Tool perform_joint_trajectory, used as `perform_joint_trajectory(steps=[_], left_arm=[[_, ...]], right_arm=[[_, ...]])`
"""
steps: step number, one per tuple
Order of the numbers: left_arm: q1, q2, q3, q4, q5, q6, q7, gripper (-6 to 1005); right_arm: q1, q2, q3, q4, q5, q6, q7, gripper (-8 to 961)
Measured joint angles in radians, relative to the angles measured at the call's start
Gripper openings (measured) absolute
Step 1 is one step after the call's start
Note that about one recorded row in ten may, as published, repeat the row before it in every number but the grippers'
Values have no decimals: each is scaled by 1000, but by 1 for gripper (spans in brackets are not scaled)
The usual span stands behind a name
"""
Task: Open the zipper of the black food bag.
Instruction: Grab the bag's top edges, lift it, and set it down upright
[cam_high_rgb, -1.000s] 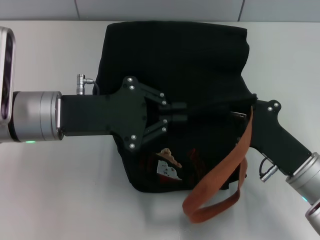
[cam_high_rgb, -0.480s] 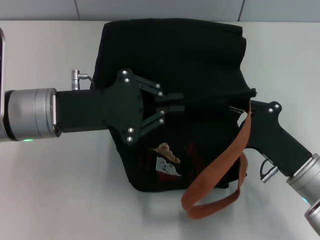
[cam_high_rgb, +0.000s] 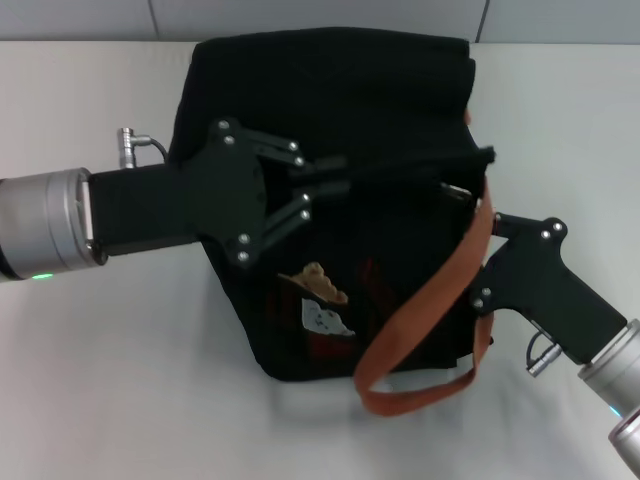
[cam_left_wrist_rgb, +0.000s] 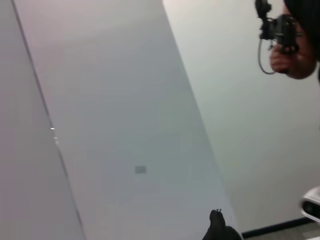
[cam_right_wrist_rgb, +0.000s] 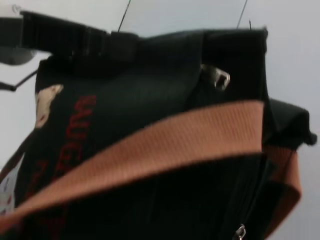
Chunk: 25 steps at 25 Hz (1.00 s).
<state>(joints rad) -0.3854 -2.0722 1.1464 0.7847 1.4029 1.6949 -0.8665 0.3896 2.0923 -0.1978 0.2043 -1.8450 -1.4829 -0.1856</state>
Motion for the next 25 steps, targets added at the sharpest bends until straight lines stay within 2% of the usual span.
perform_joint_trajectory(steps=[15, 25], left_arm=[[19, 3, -123, -81, -67, 15, 23, 94], [21, 4, -146, -96, -70, 26, 24, 94]], right_arm=[[-45, 0, -7, -33, -7, 69, 0, 61], [-46, -1, -9, -34, -8, 88, 6, 71]])
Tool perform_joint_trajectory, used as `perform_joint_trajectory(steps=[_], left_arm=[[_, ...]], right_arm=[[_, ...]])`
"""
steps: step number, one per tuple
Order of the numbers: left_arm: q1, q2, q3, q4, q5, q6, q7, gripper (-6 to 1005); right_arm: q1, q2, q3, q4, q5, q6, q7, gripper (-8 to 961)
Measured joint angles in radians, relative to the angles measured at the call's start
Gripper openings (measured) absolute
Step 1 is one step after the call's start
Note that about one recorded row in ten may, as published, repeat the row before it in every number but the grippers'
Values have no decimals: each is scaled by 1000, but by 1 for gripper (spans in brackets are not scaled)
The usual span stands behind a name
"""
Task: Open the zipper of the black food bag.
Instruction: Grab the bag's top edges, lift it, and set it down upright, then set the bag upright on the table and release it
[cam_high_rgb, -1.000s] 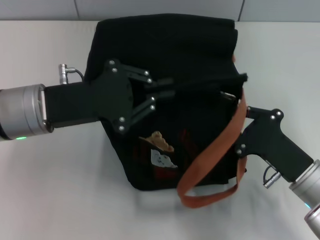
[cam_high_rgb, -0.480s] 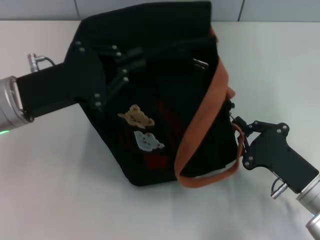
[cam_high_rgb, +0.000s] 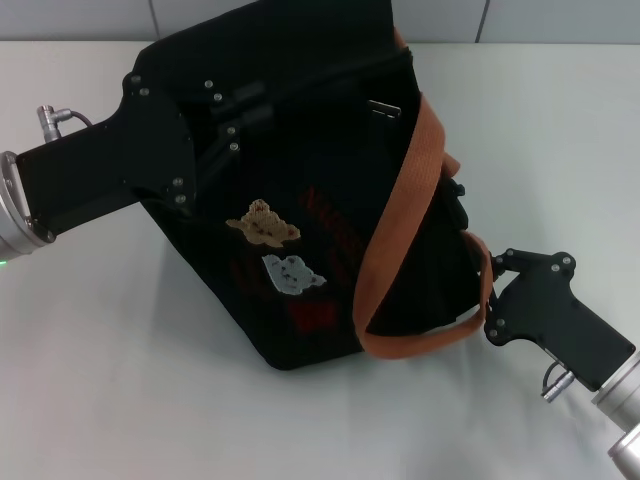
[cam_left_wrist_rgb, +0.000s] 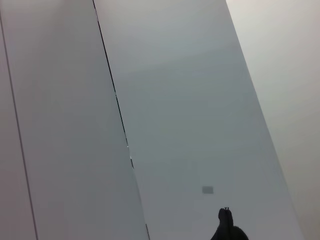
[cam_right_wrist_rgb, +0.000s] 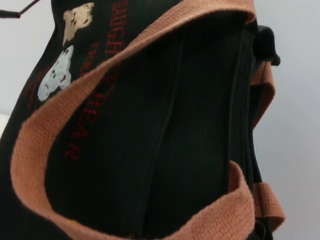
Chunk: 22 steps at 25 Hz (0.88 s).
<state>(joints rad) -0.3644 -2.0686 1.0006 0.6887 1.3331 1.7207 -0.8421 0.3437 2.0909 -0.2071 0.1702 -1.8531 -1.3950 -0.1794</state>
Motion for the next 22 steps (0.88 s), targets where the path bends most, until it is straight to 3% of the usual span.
perform_joint_trajectory(steps=[9, 18, 22], left_arm=[[1, -1, -1, -7, 0, 0, 0, 93], [-1, 1, -1, -14, 0, 0, 0, 95], [0, 1, 0, -15, 4, 0, 0, 98]], right_arm=[[1, -5, 12, -12, 5, -38, 77, 79], [12, -9, 13, -265, 8, -269, 527, 88], [57, -11, 2, -398, 4, -264, 752, 313]])
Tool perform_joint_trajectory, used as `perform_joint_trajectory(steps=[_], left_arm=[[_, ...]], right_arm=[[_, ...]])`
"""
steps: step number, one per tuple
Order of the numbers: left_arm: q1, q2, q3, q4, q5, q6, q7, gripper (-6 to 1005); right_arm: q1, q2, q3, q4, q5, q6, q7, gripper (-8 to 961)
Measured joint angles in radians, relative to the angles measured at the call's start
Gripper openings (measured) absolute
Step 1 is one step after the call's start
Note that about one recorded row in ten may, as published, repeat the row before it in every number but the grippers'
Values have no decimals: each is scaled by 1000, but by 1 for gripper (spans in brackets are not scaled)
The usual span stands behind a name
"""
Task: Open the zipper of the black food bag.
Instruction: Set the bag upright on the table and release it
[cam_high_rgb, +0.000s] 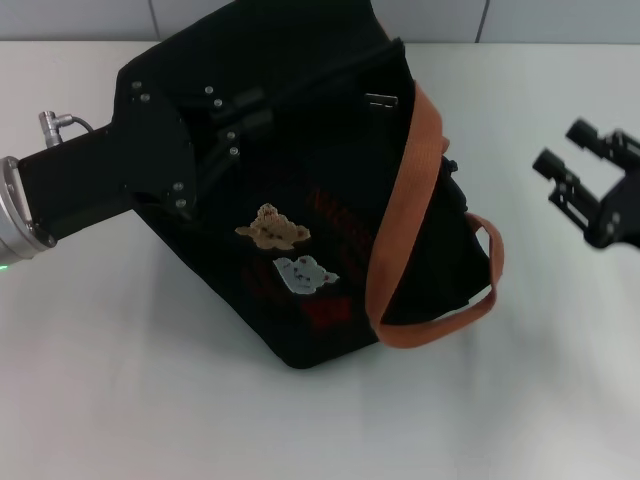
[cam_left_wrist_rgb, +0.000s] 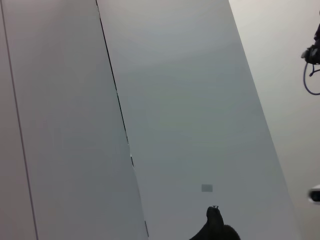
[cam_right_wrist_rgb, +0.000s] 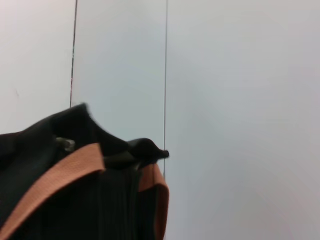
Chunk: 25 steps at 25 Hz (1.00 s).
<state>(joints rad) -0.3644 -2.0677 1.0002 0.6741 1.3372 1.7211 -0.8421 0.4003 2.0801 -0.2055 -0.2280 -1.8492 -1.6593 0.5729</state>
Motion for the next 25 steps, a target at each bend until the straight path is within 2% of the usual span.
perform_joint_trajectory(steps=[4, 9, 12, 15, 21, 25], left_arm=[[-1, 0, 0, -1, 1, 0, 0, 102], [0, 0, 3, -1, 1, 1, 0, 106], [0, 0, 3, -1, 2, 3, -1, 109], [2, 0, 4, -1, 2, 9, -3, 111], [19, 0, 2, -12, -2, 48, -2, 116], [28, 0, -7, -13, -7, 66, -2, 120]], right_arm=[[63, -7, -69, -114, -27, 63, 236, 500], [150, -14, -278, -237, -90, 193, 488, 574], [194, -14, -371, -259, -121, 262, 550, 555], [224, -2, -428, -257, -122, 340, 559, 536], [304, 3, -499, -159, -117, 493, 550, 497], [316, 3, -532, -149, -116, 516, 546, 471]])
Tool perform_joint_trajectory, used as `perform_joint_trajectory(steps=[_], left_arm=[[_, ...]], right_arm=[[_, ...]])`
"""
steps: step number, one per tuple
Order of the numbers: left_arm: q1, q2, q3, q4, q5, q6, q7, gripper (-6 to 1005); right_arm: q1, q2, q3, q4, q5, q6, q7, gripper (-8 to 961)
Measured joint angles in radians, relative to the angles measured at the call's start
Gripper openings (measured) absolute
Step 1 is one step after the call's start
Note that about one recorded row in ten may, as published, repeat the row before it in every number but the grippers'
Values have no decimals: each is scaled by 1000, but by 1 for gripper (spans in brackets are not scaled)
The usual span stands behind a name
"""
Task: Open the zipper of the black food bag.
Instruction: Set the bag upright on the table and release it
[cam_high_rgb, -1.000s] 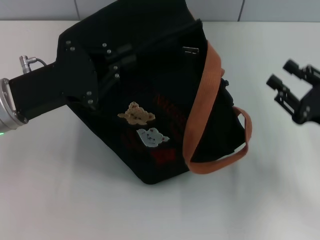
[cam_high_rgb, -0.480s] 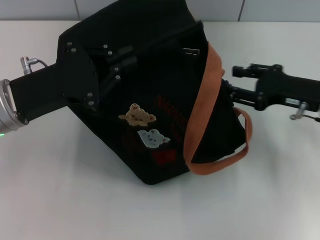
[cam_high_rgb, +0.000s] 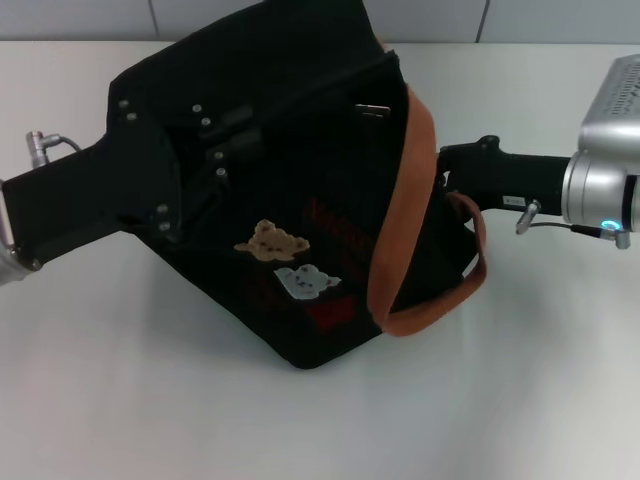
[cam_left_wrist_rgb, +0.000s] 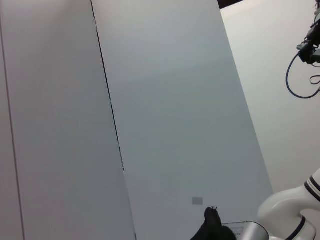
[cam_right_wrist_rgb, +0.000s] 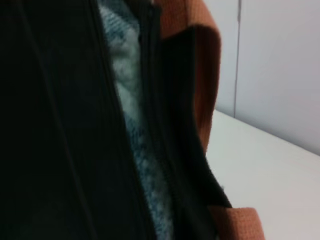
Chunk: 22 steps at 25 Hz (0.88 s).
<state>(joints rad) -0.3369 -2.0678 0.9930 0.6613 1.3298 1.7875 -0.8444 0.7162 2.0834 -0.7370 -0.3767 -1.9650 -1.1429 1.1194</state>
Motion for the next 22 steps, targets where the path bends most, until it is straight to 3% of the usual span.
perform_joint_trajectory(steps=[1, 4, 9, 17, 22], left_arm=[[3, 0, -2, 0, -2, 5, 1, 121], [4, 0, -3, 0, -2, 6, 1, 123], [4, 0, -4, -1, -3, 6, 1, 128], [9, 1, -5, -35, -2, -16, 3, 135], [6, 1, -5, -77, 1, -28, 24, 139]], right_arm=[[-2, 0, -3, -2, 1, -9, -2, 465], [-4, 1, -3, -2, 1, -17, -3, 233], [-11, -1, 2, -2, 2, -40, 22, 93], [-66, -9, 18, -97, 25, -145, 161, 9], [-71, -32, 30, -110, 43, -196, 234, 12]])
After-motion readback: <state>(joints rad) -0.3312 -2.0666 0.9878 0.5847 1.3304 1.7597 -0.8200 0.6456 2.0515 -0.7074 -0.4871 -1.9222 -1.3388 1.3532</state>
